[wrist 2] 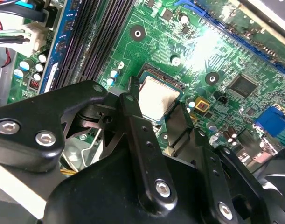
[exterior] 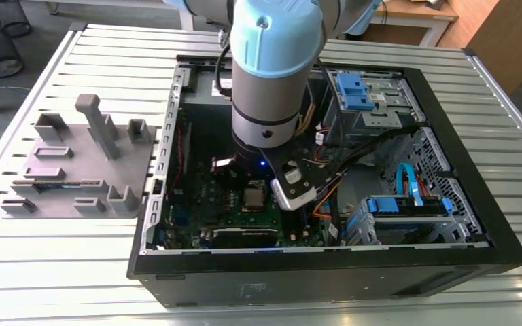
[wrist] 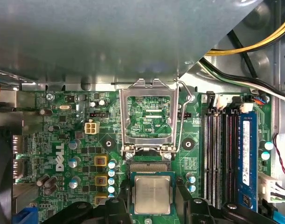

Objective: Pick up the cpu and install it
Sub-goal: 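Place the cpu into insertion slot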

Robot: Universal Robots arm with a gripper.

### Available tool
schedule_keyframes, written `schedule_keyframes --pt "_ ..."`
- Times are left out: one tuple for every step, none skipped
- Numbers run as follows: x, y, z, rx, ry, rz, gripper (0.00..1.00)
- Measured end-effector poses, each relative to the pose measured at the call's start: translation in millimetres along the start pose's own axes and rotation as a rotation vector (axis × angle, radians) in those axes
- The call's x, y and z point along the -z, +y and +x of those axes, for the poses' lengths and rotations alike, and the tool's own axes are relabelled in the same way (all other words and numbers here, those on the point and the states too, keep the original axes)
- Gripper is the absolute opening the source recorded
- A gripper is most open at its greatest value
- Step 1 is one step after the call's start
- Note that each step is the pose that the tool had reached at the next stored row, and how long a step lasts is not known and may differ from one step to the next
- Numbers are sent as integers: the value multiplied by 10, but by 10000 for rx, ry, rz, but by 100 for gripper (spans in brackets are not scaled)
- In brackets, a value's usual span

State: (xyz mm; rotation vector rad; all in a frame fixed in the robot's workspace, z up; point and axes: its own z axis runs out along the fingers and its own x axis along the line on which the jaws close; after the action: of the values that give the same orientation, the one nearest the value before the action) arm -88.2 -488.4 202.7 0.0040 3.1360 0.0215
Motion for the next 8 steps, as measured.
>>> schedule_keyframes --pt "-5 0 1 2 -1 0 47" --pt "-13 0 4 3 0 1 47" --pt "-24 0 6 6 0 2 47" --pt "-35 -1 8 9 1 2 47" --pt "-45 -1 11 11 0 2 47" --pt "-52 -1 12 13 1 3 47" --pt "-53 -1 13 14 1 4 47" --pt "-53 -2 13 16 3 -11 47"
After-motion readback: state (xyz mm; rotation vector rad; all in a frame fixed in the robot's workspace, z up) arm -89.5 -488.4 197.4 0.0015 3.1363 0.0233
